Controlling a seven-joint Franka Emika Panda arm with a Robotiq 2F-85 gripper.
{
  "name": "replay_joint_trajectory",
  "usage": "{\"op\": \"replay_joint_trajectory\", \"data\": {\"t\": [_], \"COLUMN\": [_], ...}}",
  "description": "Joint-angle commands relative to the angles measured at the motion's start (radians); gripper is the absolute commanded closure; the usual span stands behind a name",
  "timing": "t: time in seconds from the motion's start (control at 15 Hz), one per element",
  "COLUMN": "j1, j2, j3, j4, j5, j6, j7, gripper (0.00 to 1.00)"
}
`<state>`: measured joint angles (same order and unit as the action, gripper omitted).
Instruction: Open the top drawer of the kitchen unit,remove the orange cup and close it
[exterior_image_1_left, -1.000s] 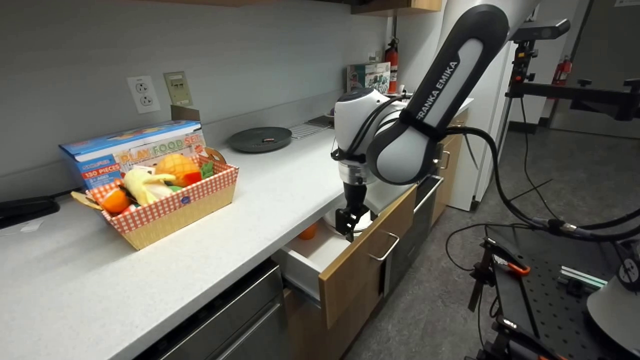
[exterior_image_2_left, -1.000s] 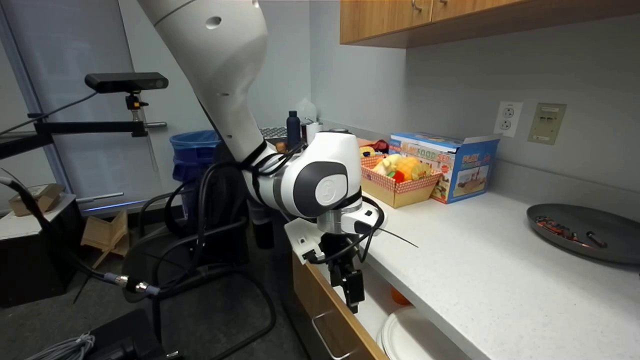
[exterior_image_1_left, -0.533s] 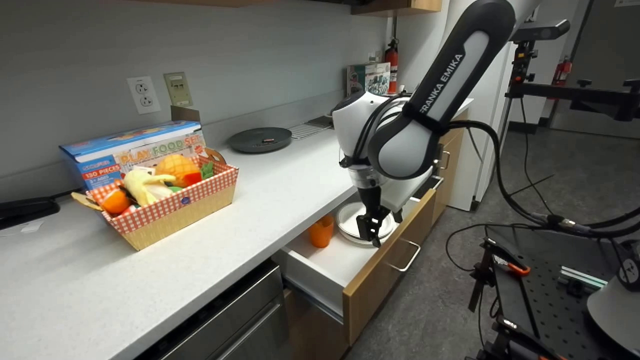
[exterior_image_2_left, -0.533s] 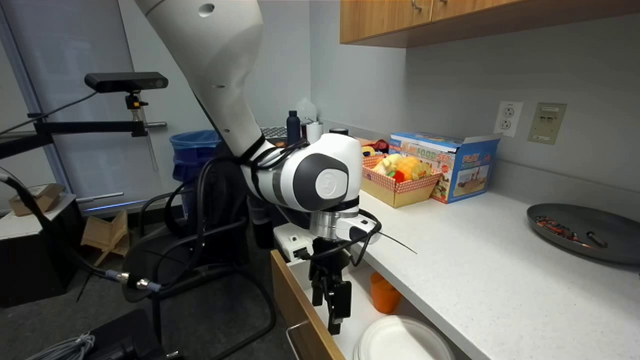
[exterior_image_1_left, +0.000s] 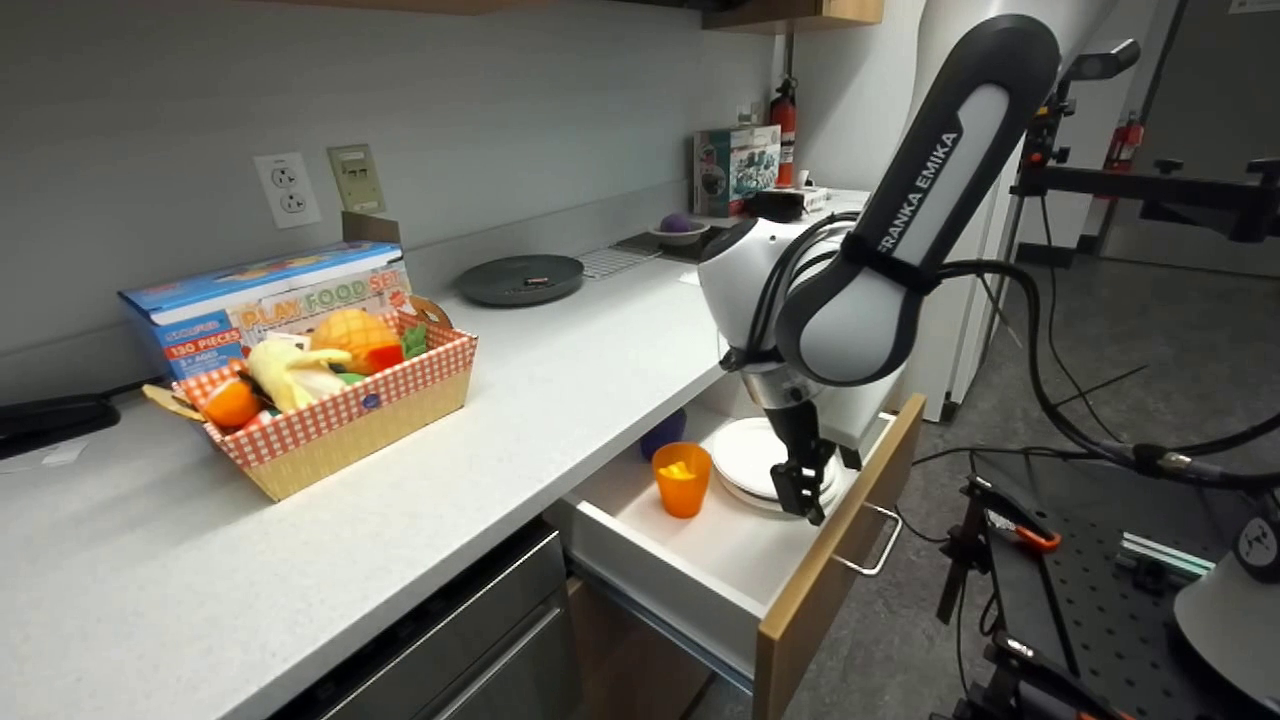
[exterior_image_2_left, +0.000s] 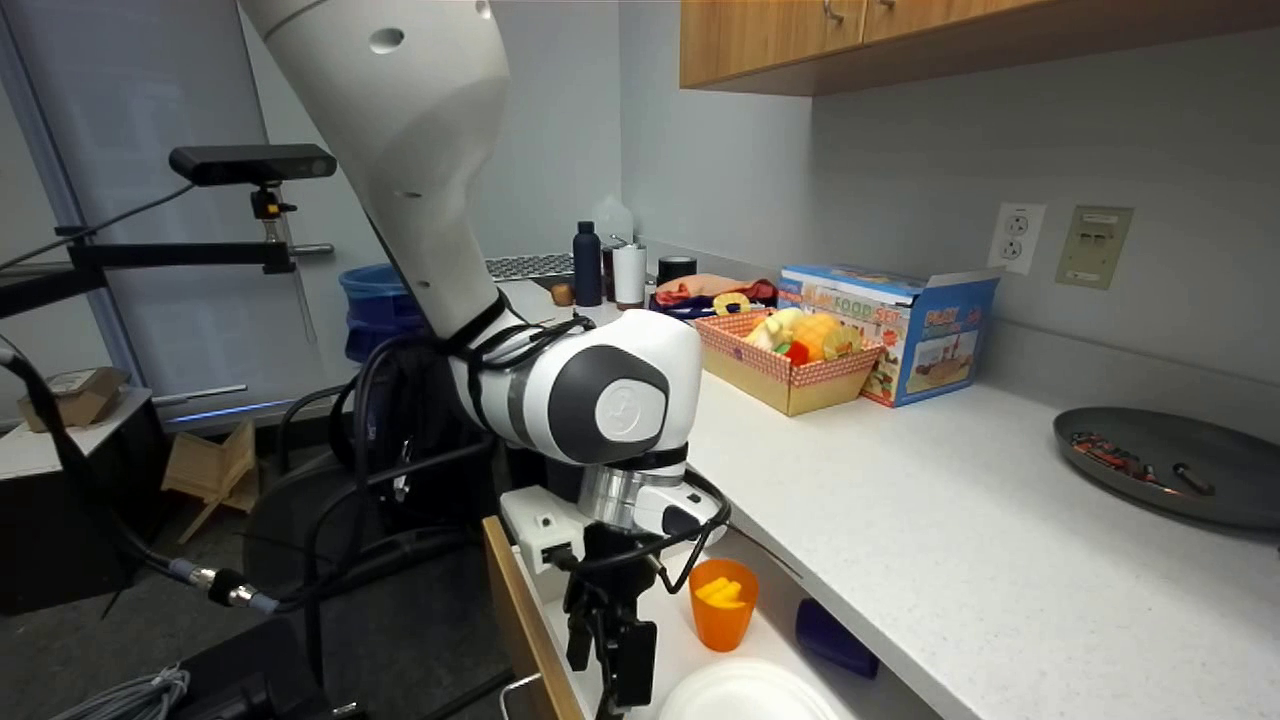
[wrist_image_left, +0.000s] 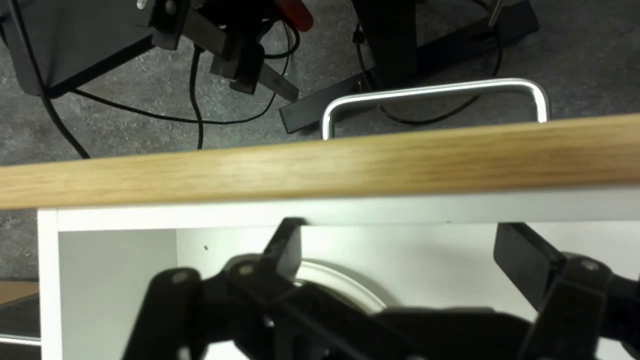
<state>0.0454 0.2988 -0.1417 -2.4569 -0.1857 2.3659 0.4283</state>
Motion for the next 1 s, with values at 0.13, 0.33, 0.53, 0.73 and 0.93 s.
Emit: {"op": "replay_joint_trajectory", "data": {"t": [0.13, 0.33, 0.53, 0.73, 0.93], "j1": [-0.034, -0.044, -0.049, -0.046, -0.041], "j2": [-0.034, -0.057, -0.08, -0.099, -0.111], "j3": [-0.008, -0.019, -0.029, -0.039, -0.04], "j4": [-0.082, -0.119, -0.146, -0.163, -0.155], "j5": [0.008, -0.008, -0.025, -0.056, -0.085], "j6": [0.037, 0.029, 0.017, 0.002, -0.007], "j7": [-0.046, -0.049, -0.049, -0.037, -0.017], "gripper": [0.0, 0.0, 0.0, 0.0, 0.0]}}
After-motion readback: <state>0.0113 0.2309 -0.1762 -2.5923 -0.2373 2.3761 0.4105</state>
